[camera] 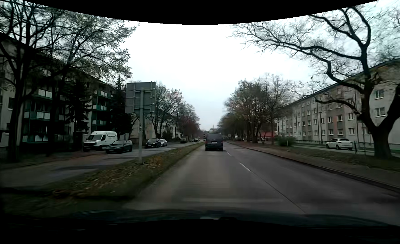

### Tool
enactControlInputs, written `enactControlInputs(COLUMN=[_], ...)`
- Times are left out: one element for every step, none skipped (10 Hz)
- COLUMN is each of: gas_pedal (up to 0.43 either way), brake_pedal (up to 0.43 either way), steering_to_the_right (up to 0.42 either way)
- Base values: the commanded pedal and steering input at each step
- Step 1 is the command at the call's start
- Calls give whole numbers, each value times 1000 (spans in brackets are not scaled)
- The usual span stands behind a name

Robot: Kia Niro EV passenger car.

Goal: Follow the waypoints while adhering to traffic rules and regulations

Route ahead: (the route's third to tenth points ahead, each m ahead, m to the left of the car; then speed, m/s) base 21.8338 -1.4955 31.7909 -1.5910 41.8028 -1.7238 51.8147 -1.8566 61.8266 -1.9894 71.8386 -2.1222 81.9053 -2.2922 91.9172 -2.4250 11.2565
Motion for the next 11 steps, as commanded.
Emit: enactControlInputs(gas_pedal=[169,169,169,169,157,150,150,150,150,150,157], brake_pedal=[0,0,0,0,0,0,0,0,0,0,0], steering_to_the_right=[-1,0,-1,-1,0,-1,-1,0,-1,0,0])
